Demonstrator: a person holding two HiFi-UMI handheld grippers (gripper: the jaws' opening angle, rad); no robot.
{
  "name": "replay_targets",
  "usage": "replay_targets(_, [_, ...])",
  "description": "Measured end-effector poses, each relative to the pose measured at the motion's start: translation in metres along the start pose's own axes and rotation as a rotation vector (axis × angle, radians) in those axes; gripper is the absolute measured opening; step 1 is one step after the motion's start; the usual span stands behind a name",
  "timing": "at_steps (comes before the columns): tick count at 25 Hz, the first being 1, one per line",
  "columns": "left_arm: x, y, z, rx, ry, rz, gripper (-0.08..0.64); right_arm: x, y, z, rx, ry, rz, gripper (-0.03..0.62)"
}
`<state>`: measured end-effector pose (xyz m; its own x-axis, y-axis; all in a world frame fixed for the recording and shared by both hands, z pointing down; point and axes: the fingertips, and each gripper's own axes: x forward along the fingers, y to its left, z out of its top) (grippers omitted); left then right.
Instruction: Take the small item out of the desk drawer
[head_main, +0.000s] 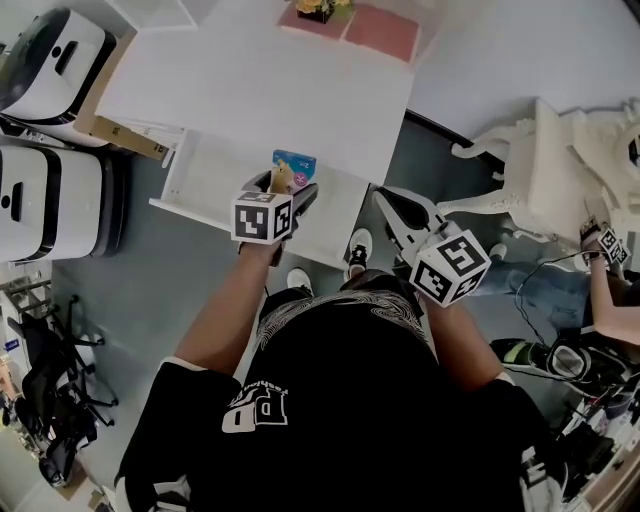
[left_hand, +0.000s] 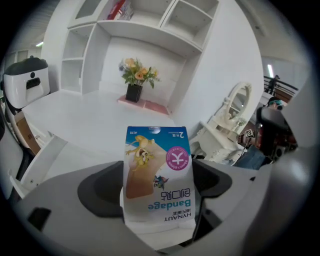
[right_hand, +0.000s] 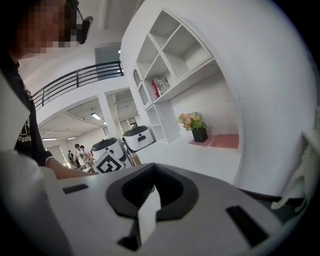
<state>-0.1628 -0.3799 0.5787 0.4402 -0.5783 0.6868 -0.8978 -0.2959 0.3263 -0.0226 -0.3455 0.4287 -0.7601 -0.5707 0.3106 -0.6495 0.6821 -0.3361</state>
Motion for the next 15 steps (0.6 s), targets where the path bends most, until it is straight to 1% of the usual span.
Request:
replay_targets(7, [-0.046, -0.018, 0.034, 0.012, -0.142, -0.085, 0.425, -0.004, 0.023, 0.010, -0.042, -0.021, 0.009, 0.009])
replay_targets(11, [-0.079, -0.030, 0.042, 0.012, -0.216, -0.138, 0.425, -0.007, 0.043, 0.015, -0.086, -0.033, 0.009, 0.009])
replay_targets(15, [-0.115, -0.040, 0.043, 0.015, -0.293, -0.195, 0.425, -0.010, 0.068, 0.015, -0.163, -0.043, 0.014, 0.009])
